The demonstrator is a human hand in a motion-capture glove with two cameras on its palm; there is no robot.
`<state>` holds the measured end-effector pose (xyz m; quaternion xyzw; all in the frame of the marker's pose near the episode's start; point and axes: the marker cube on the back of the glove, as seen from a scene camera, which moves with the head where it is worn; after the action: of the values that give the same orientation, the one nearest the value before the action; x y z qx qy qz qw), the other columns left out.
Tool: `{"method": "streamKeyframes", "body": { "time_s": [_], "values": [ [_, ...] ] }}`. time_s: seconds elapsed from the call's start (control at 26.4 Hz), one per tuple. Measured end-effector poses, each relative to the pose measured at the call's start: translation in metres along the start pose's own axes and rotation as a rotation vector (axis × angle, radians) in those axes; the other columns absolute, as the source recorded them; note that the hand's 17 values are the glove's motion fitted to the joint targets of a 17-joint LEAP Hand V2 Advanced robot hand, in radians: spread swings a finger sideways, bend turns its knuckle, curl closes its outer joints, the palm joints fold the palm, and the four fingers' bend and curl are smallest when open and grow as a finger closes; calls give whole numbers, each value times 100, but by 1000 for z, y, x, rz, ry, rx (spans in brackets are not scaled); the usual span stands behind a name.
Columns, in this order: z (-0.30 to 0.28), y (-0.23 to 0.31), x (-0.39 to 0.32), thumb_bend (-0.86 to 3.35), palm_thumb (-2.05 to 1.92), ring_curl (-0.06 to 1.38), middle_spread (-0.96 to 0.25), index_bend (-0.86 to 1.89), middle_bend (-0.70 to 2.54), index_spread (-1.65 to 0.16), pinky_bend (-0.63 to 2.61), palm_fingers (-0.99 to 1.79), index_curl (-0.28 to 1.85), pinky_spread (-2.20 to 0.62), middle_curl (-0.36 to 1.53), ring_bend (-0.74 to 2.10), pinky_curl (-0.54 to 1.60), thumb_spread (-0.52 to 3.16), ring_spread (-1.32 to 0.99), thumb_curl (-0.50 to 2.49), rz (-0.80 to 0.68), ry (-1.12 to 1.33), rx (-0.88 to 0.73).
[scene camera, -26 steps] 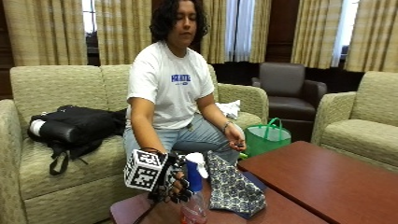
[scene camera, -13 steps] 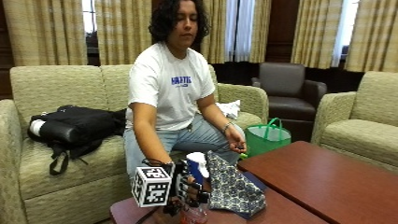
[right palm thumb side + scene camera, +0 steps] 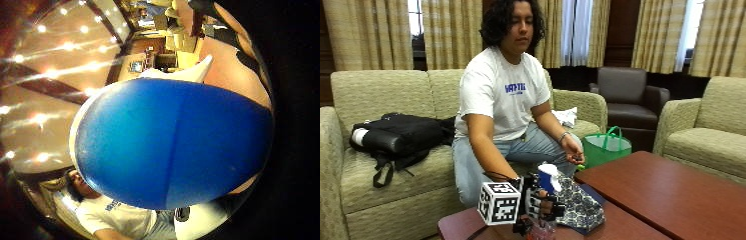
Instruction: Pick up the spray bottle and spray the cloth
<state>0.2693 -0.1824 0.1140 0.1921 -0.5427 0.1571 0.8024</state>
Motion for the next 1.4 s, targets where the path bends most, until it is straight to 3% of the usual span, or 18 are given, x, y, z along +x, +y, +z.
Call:
{"method": "streamKeyframes", "body": {
  "time_s": [0.3, 0.42, 0.76, 1.1, 1.4],
  "values": [
    [16, -19, -1, -4, 53, 36, -20, 6, 25, -42, 51, 63, 10, -10, 35, 68, 38, 79, -25, 35, 19, 30, 137],
    [19, -21, -5, 1, 61, 35, -21, 9, 33, -37, 49, 113, 11, -17, 37, 76, 34, 83, -23, 36, 35, 48, 193],
    [16, 2, -18, 5, 85, 40, -19, 30, 55, -31, 43, 140, 27, -26, 47, 65, 38, 63, -21, 50, -50, 71, 280],
    [-10, 48, -74, 1, 91, 42, -18, 32, 58, -28, 43, 140, 36, -29, 49, 69, 38, 48, -18, 58, -43, 44, 147],
    [-14, 75, -142, -2, 93, 43, -17, 32, 59, -27, 44, 139, 41, -30, 50, 69, 39, 41, -18, 64, -55, 74, -222]
  ]
}}
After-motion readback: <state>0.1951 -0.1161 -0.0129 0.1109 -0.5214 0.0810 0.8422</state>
